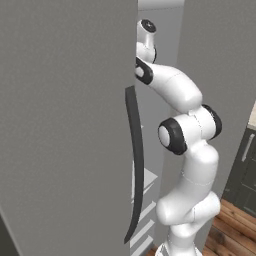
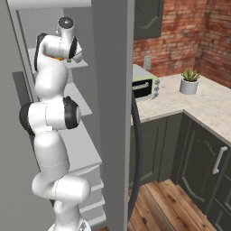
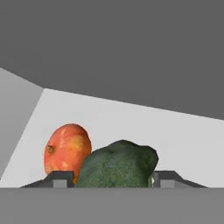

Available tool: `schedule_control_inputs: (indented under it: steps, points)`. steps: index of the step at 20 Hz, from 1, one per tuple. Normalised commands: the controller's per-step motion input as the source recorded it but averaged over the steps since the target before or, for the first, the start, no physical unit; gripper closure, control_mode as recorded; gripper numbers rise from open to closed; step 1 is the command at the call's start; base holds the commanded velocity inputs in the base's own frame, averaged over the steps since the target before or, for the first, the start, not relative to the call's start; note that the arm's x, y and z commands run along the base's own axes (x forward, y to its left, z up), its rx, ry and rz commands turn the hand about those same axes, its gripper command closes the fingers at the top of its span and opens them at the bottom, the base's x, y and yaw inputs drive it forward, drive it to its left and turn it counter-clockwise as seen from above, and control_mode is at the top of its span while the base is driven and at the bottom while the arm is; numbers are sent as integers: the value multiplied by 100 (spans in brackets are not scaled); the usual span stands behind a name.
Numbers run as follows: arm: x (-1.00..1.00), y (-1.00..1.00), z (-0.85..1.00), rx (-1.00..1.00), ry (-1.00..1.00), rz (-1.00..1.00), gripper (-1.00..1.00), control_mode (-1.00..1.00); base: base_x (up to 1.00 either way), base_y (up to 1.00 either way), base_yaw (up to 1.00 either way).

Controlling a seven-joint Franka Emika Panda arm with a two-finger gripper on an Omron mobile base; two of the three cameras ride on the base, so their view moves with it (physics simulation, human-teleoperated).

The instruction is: Take the orange and broccoli from the second highest rack and move them to the highest rack where the squash and sweet potato are located, to maximize freezer space. Close the freezer door after rearranging.

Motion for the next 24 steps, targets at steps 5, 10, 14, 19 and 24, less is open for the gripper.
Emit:
schedule_control_inputs:
  steps: [5,10,14,19,24]
  points:
    - [5,31,-54,-15,0,0,100,-100,0,0,0]
    - [-2,9,-57,-7,-8,0,-100,-100,0,0,0]
    - [0,0,-33,1,-23,0,-100,-100,0,0,0]
    - [-11,-1,-14,4,-31,4,-100,-100,0,0,0]
    - [-33,-8,15,4,-23,4,-100,-100,0,0,0]
